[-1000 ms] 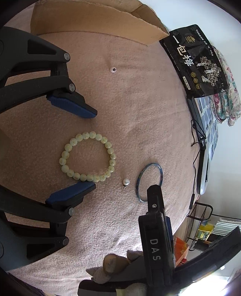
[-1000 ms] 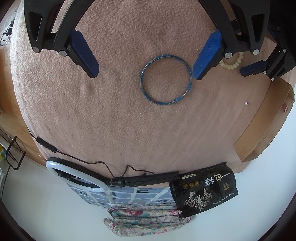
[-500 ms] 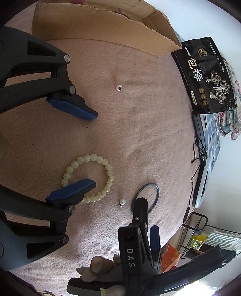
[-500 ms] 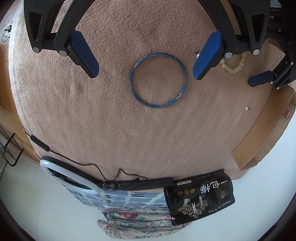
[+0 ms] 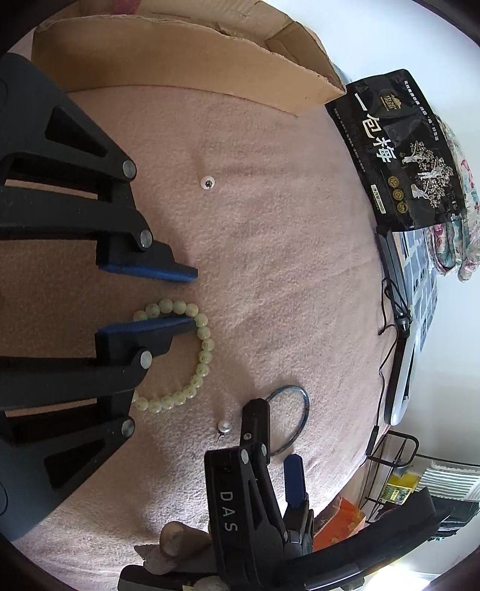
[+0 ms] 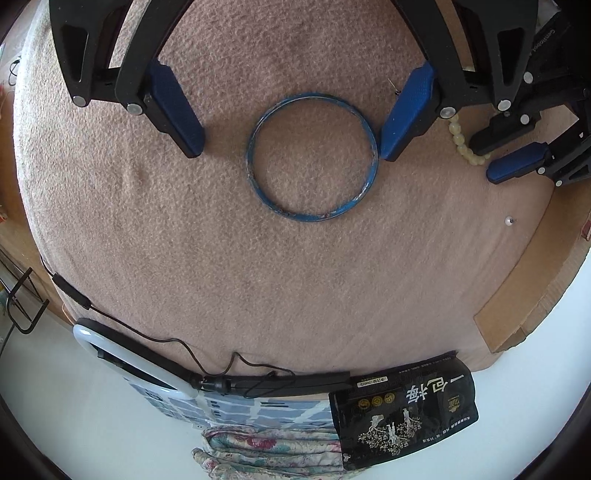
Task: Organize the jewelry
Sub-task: 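Grasp the white bead bracelet with the left tool while the right tool grasps the blue bangle, then carry the bracelet and bangle in both tools over the cardboard box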
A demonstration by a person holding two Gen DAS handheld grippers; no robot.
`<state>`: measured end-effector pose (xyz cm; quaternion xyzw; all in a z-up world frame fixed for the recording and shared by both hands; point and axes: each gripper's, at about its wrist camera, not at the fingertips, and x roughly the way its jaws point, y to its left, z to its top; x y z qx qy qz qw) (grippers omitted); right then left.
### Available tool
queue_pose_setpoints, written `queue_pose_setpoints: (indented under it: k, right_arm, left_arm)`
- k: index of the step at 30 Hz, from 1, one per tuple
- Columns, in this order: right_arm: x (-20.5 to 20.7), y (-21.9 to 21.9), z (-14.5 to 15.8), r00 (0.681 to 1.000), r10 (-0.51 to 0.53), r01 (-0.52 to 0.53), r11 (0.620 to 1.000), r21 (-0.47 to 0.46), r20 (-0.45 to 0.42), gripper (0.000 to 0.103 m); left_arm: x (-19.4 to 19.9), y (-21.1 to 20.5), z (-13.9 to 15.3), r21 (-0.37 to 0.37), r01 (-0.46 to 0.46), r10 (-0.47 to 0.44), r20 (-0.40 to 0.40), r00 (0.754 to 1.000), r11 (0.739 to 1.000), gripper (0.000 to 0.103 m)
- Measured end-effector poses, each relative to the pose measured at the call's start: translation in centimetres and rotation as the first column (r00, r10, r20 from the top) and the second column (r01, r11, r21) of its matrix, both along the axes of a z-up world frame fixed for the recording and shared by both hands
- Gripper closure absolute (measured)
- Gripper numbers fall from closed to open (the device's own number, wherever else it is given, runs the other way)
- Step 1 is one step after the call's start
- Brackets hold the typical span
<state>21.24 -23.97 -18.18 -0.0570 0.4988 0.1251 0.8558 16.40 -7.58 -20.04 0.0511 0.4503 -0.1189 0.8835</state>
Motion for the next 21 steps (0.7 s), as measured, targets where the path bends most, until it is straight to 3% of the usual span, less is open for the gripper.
queue_pose_setpoints:
  k: [4,6,13,21]
  right_arm:
    - [0.1,0.4,0.0,1.0,0.018,-0.018,1.0,-0.018,0.004,0.02]
    - [0.0,0.6,0.2,1.0,0.029,-0.029,1.0,-0.013,0.007,0.029]
    - [-0.5,0.3,0.8,1.0,0.028,-0.028,1.0,0.005,0.008,0.03]
    - [-2.1,-0.6,2.6,0.999,0.019,-0.02,1.0,0.013,0.037,0.03]
  left_arm:
    - [0.2,0.5,0.1,-0.018,-0.02,0.02,-0.006,1.0,1.0,0.094]
    - [0.3,0.6,0.2,-0.029,-0.025,0.025,-0.01,1.0,0.999,0.095]
    - [0.3,1.3,0.9,-0.076,-0.035,0.033,-0.021,0.999,0.997,0.097]
    - [-0.9,1.3,3.1,-0.076,-0.014,0.017,0.032,0.999,0.997,0.097]
